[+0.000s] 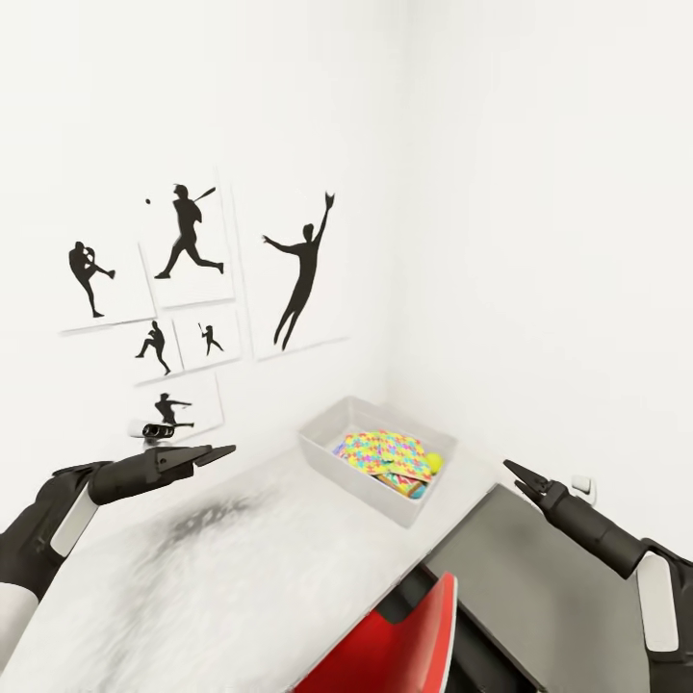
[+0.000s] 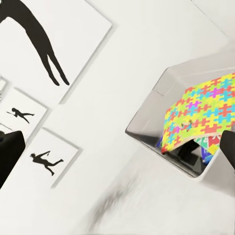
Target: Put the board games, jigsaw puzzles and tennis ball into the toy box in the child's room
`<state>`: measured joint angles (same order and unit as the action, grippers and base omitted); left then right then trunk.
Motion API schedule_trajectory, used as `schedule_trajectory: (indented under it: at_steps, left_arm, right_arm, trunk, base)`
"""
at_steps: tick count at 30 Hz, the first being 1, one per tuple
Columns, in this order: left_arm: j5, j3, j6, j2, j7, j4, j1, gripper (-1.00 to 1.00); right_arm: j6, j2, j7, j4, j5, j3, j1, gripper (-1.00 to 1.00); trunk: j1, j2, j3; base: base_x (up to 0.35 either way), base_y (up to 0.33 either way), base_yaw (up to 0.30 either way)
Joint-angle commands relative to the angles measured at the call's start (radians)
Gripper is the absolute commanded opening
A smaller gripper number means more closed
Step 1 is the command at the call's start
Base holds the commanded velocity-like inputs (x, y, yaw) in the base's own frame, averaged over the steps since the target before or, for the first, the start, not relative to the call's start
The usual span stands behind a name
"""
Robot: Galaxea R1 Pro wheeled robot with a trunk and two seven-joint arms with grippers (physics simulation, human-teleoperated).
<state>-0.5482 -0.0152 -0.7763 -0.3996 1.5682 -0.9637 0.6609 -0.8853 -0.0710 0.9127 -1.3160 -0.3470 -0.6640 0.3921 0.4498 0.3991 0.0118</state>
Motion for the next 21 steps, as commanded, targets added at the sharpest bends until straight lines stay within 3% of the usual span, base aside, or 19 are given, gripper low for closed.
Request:
schedule_trajectory:
  at_steps: [1, 13, 21]
  left_arm:
    - [-0.003, -0.002, -0.011, 0.000, 0.003, 0.000, 0.000, 1.00]
    - [-0.003, -0.002, -0.011, 0.000, 0.003, -0.001, 0.000, 1.00]
    - [-0.003, -0.002, -0.011, -0.001, 0.003, -0.003, 0.000, 1.00]
  right_arm:
    - [-0.004, 0.000, 0.003, 0.000, 0.000, 0.000, 0.001, 1.00]
    - [-0.006, -0.001, 0.003, 0.006, -0.001, -0.003, 0.001, 1.00]
    - [-0.004, -0.001, 0.002, 0.011, -0.001, -0.003, 0.001, 1.00]
  trunk:
    - [0.000, 0.001, 0.000]
    - [0.000, 0.001, 0.011]
    - [0.000, 0.001, 0.020]
  base:
    - [-0.186, 0.108, -0.116]
    - [-0.261, 0.124, -0.203]
    - [-0.324, 0.031, -0.227]
